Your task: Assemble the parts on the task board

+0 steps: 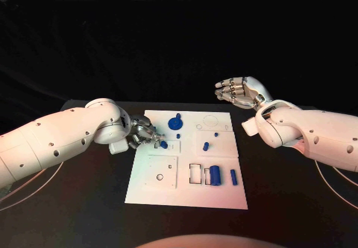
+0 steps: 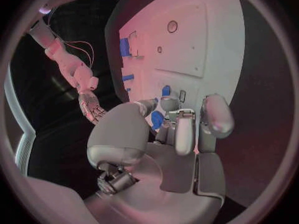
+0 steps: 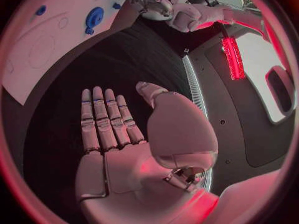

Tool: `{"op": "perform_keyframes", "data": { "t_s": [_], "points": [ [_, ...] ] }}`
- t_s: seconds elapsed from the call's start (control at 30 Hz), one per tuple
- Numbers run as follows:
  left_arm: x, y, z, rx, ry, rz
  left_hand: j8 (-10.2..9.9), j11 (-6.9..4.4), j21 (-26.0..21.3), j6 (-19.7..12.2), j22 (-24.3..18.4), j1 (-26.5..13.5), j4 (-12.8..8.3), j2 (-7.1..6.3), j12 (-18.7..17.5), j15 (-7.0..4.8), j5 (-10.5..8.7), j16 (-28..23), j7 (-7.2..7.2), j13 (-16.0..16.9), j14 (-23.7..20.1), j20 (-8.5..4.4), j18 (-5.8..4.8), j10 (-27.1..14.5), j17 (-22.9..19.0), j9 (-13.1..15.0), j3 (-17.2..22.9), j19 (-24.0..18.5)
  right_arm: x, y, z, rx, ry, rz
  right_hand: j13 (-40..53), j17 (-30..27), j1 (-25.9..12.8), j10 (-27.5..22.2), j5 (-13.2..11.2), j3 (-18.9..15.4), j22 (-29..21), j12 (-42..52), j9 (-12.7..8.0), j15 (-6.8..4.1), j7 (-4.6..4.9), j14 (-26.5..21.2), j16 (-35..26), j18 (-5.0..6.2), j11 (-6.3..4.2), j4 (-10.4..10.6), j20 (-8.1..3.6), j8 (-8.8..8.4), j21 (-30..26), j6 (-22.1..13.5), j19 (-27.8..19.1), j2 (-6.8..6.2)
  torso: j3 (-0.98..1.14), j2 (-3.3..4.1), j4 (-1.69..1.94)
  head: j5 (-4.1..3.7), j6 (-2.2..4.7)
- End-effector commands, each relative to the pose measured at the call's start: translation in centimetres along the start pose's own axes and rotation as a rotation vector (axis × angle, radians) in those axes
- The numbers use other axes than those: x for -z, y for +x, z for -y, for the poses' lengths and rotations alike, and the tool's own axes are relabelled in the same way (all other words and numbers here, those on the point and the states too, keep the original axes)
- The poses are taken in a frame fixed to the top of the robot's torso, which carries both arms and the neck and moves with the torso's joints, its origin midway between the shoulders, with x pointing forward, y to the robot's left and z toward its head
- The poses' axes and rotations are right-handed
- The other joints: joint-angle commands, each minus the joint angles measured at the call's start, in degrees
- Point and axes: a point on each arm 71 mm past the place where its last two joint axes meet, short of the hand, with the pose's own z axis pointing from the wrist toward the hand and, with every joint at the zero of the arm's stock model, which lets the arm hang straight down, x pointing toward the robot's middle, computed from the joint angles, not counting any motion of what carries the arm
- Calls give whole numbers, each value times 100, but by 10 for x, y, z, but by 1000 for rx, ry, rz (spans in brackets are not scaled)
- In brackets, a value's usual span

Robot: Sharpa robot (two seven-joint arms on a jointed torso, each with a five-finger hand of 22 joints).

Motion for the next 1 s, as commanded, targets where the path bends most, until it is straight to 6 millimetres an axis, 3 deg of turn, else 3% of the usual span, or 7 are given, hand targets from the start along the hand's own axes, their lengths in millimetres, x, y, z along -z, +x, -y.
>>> {"op": "perform_keyframes", "data": {
  "t_s": [0.03,0.37,0.5,1.0],
  "points": [
    [-1,3,3,4,21,-18,-40,1,32,51,17,-2,-3,57,23,18,22,18,-2,1,476,2,-20,27,1060,-11,38,22,0,1,-1,-3,-12,-13,-7,-8,-32,4,39,-25,-8,-20,-5,47,489,-2,-38,-50,30,4,13,-20,-26,28,-27,7,3,-1,7,-6,-3],
    [-1,4,4,5,25,-21,-57,2,31,63,13,11,-5,55,24,19,23,17,-1,-1,475,3,-20,26,1058,-19,51,19,0,1,-1,-3,-12,-13,-7,-8,-32,4,39,-25,-8,-20,-5,47,489,-2,-38,-50,30,4,13,-20,-26,28,-27,7,2,0,-3,-11,-10],
    [-1,4,5,3,27,-24,-94,15,39,254,21,50,-1,26,39,29,24,22,14,0,477,12,-22,30,1068,-41,103,16,0,1,-1,-3,-11,-13,-7,-8,-32,4,39,-25,-8,-20,-5,47,489,-2,-38,-50,30,4,13,-20,-26,28,-27,7,-2,-3,3,-14,-12],
    [-1,7,7,-7,31,-37,-117,18,54,363,43,59,-1,5,55,33,25,25,16,16,479,17,-25,44,1074,-54,125,22,0,2,0,-4,-10,-14,-7,-8,-32,4,39,-25,-8,-20,-5,47,489,-2,-38,-50,30,4,13,-20,-26,28,-27,7,-2,2,3,-18,-23]
  ]
}}
